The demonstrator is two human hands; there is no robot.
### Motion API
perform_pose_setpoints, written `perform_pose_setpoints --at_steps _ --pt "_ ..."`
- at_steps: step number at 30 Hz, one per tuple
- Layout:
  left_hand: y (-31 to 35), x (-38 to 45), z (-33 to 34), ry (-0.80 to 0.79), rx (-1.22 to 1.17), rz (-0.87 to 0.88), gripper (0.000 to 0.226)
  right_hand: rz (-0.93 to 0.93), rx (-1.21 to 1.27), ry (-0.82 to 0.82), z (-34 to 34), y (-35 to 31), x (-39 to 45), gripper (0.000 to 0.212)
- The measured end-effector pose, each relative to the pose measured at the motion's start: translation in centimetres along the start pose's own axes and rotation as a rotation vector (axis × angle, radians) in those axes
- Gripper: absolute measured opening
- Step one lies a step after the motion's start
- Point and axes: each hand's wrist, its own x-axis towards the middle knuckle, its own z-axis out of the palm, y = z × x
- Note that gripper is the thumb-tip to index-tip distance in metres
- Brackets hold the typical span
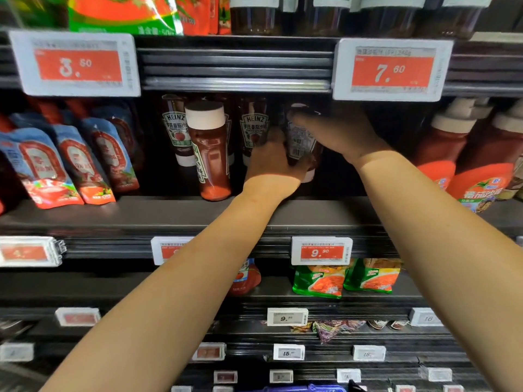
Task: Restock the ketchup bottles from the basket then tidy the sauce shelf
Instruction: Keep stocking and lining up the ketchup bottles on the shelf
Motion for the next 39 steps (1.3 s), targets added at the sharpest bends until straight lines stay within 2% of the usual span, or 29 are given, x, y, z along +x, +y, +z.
perform_pose_setpoints --at_steps 4,8,11,13,14,17,20,26,30,35,39 --pt "-0.4 0.0 -0.4 0.025 0.019 0.014 0.031 -0.006 0.009 -0.079 0.6 2.6 -0.5 0.058" --pt "-0.3 0.0 -1.3 0.030 0.039 0.034 0.024 0.053 0.062 -0.094 1.5 4.7 -1.3 0.062" --pt "0.0 0.2 -2.2 0.224 0.021 0.121 0.026 0.069 0.055 -0.064 2.0 5.5 -1.2 0.073" --pt "0.9 0.8 -2.7 0.352 -0.015 0.185 0.035 0.057 0.050 -0.045 2.3 5.8 -0.9 0.076" --pt "1.4 1.3 -2.8 0.364 -0.001 0.201 0.042 0.049 0.064 -0.039 2.6 5.9 -0.7 0.074" --pt "2.5 3.0 -2.9 0.246 0.174 0.248 0.060 0.041 0.091 -0.013 3.1 6.2 -0.6 0.067" --pt "2.9 4.0 -2.4 0.122 0.328 0.311 0.066 0.034 0.007 0.030 3.4 6.5 -0.5 0.063" --pt "3.1 5.3 -2.0 0.159 0.258 0.333 0.047 0.071 -0.023 0.056 3.7 6.4 -0.8 0.065" --pt "3.3 5.8 -2.8 0.093 0.262 0.335 0.046 0.079 -0.026 0.088 3.6 6.6 -1.0 0.062" --pt "3.9 6.1 -3.7 -0.043 0.327 0.392 0.025 0.095 0.021 0.098 3.3 6.6 -1.3 0.061" --pt "4.2 6.6 -3.9 -0.110 0.292 0.327 0.043 0.115 0.035 0.099 3.3 6.5 -1.3 0.059"
